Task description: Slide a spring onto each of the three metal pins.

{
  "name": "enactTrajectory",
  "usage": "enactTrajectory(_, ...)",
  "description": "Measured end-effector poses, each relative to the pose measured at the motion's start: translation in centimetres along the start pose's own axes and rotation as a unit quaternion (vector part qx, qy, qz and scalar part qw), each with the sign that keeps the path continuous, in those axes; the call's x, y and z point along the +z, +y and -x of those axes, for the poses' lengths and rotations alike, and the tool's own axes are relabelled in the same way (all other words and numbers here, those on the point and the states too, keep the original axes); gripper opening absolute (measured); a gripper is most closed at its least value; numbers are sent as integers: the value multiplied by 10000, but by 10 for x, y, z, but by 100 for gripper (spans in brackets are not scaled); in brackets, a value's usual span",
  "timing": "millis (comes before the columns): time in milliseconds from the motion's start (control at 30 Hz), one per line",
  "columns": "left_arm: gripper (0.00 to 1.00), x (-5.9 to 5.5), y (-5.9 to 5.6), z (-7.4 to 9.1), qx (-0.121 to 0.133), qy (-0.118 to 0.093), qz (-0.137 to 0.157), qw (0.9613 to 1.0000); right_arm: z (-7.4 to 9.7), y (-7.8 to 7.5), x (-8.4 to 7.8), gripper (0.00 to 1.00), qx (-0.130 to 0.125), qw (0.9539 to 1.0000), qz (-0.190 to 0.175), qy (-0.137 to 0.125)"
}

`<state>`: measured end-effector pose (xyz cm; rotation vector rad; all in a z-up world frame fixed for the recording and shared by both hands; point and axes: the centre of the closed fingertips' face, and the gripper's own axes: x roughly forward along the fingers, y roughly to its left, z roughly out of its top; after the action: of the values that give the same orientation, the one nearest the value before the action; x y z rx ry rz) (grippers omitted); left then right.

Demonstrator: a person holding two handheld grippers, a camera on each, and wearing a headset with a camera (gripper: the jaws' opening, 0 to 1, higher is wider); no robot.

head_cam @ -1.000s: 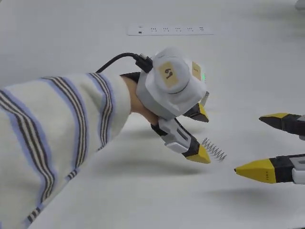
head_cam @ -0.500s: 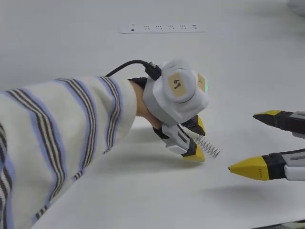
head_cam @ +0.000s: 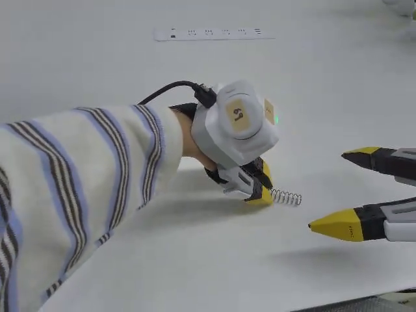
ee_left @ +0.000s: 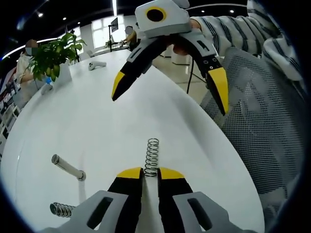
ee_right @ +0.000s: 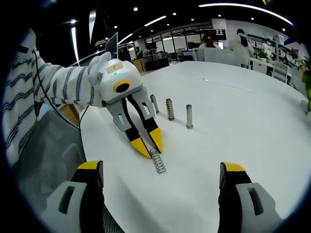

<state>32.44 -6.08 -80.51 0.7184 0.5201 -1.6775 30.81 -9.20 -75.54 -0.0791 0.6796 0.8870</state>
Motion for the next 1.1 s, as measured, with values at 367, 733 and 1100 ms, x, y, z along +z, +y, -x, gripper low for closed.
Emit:
enactTrajectory(367, 3, -10, 0, 9, 157, 110, 249, 9995, -1, -4, 2, 96, -65, 10000, 50, 19)
enactTrajectory(733, 2, -17, -7, 18, 261, -49, 655, 9975, -3, 1, 2, 96, -4, 10000, 86, 40)
enactTrajectory(1100, 2, -17, -14, 35, 268, -173, 1096, 9935, -4, 2, 7, 93, 29, 9998, 187, -9)
